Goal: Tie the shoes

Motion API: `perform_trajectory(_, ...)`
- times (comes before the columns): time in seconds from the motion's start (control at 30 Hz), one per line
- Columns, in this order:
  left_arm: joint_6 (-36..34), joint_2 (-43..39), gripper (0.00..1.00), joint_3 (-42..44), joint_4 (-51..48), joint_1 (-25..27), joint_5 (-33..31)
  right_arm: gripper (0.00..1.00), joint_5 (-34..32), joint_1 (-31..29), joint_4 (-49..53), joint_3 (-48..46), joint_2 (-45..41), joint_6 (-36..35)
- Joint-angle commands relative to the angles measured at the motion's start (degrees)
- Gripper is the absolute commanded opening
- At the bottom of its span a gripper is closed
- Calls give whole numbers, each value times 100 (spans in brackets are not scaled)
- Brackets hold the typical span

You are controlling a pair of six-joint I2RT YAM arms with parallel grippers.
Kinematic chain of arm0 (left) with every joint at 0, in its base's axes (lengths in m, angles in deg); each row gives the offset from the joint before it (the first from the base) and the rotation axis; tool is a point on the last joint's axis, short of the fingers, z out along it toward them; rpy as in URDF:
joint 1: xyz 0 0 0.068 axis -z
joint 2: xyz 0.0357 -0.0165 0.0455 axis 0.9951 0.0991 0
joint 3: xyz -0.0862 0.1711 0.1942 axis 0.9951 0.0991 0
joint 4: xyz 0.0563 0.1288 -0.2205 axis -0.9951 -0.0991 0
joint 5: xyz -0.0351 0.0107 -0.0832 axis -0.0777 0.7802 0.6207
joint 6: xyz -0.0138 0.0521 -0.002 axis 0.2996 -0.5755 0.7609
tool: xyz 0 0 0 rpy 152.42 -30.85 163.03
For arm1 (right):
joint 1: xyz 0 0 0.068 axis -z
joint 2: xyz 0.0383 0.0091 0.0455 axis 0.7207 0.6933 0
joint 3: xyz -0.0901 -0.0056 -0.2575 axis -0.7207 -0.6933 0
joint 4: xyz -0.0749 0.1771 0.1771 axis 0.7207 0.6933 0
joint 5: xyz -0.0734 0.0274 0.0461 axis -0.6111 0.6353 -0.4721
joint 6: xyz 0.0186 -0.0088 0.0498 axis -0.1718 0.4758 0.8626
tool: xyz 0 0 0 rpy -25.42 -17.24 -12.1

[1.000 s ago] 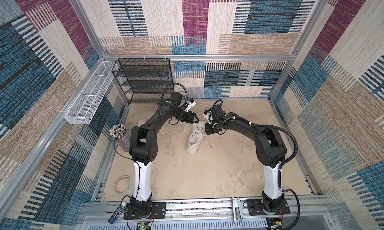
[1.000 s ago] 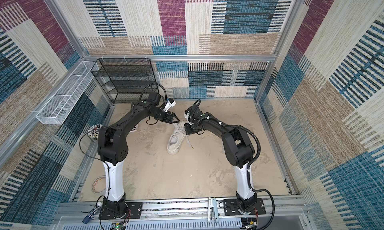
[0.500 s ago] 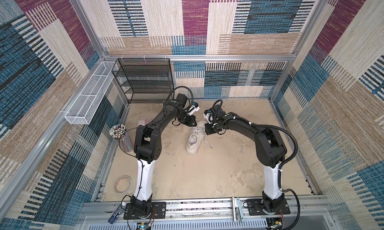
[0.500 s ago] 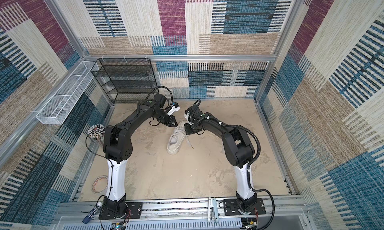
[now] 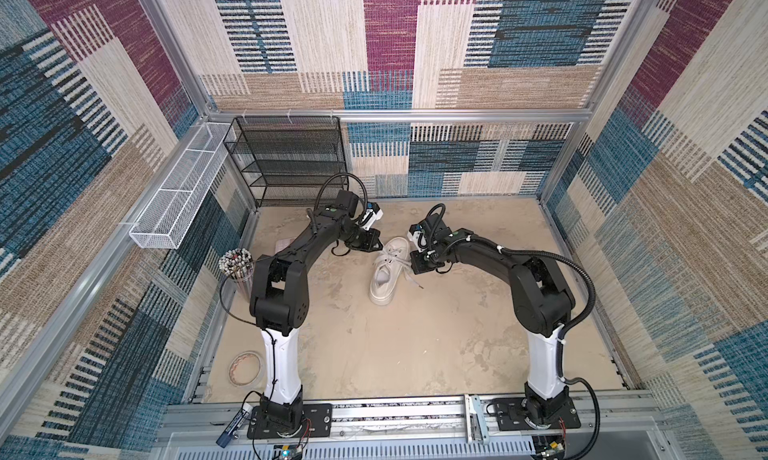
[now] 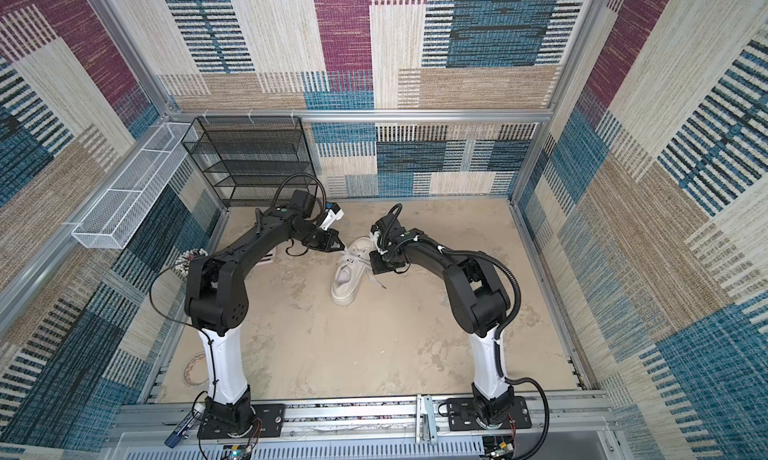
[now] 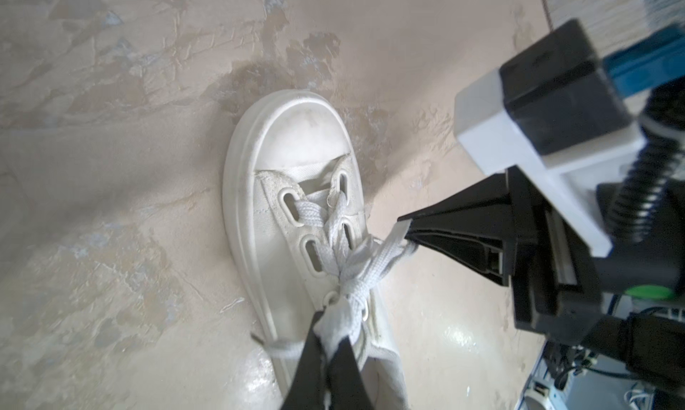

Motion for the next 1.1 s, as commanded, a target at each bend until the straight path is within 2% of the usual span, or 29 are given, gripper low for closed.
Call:
perform_trajectory(0.0, 791, -216, 0, 459, 1061, -27, 518, 0, -62, 20, -115, 1, -65, 110)
perform_trajectory(0.27, 1385, -429, 0, 1085, 1738, -262, 774, 0, -109, 67, -109, 64, -68, 135)
perform_trajectory(0.33, 1226, -451, 33, 977, 1535, -289, 732, 0, -36, 73, -121, 93, -82, 112)
perform_trajectory(0.43, 893, -424, 59, 791, 1303, -291, 706, 0, 21, 73, -107, 178, -56, 73)
perform_trajectory(0.47, 775, -382, 73, 698, 1185, -289, 741, 0, 25, 69, -107, 194, -44, 70)
perform_trajectory(0.5, 598, -310, 98, 512, 1002, -289, 750, 0, 47, 72, -98, 207, -34, 55)
perform_trajectory(0.73, -621, 411, 99, -1062, -618, -230, 629, 0, 87, 69, -72, 242, 0, 50)
perform_trajectory(0.9, -914, 504, 98, -1161, -782, -138, 528, 0, 83, 73, -45, 271, 10, 41)
perform_trajectory(1.0, -1159, 487, 90, -1236, -882, 23, -4, 0, 91, 68, -28, 279, 32, 41)
perform_trajectory(1.07, -1231, 574, 72, -1371, -1053, 95, -181, 0, 101, 72, -32, 278, 45, 46)
